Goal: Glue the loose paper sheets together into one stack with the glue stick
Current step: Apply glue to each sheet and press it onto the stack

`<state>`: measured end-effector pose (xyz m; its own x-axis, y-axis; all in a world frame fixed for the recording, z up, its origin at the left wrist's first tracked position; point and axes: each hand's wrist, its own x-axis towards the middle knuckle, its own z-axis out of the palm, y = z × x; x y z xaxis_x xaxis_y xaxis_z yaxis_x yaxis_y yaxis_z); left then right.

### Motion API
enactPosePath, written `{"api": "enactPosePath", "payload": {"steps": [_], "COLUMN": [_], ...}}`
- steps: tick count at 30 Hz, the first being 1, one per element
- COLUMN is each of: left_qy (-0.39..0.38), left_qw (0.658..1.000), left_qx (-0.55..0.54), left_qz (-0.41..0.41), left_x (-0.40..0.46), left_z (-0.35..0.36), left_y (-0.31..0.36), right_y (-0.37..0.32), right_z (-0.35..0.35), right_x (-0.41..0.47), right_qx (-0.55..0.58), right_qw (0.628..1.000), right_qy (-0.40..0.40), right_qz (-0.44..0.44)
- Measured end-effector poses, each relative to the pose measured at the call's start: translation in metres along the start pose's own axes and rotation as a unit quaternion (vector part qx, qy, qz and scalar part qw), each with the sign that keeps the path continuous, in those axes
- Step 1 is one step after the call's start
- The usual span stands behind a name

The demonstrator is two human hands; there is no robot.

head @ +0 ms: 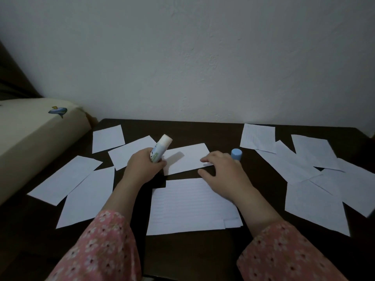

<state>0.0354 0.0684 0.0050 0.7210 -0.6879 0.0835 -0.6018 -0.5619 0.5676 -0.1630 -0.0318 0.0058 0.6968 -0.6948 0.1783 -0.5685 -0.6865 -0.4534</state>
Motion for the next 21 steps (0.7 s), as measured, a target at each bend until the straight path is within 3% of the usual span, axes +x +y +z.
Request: {"api": "enactPosePath", "payload": {"steps": [4,9,12,18,21], "left_qy": [0.029,0.007,0.008,0.056,0.014], "left_qw": [0.994,0.993,0.993,0.997,1.000], "left_qx": [0.067,0.046,0.050,0.023,-0.028], "left_qz": [-0.084,-0.111,-0.109,-0.058,0.007], "left_x": [0.009,0.015,0.014,0.003,-0.004], "left_z": [-0.003,-0.008,-0.008,-0.005,0.000], "left_y": [-0.012,-0.021,-0.021,-0.005,0.011], "right_y": [0.002,-0.001,-0.004,0.003,0.013], "right_z": [0.016,0.024,0.023,0.017,0.014], "right_x": [0.011,0.014,0.012,0.009,0.009], "right_qx": [-0.051,-0.057,-0.071,-0.023,-0.037], "right_qw": [0.995,0.998,0.997,0.999,0.998], "right_qy": [-0.081,-0.031,0.011,0.018,0.036], "right_qz": [-0.007,0.019,0.035,0.027,0.034]}}
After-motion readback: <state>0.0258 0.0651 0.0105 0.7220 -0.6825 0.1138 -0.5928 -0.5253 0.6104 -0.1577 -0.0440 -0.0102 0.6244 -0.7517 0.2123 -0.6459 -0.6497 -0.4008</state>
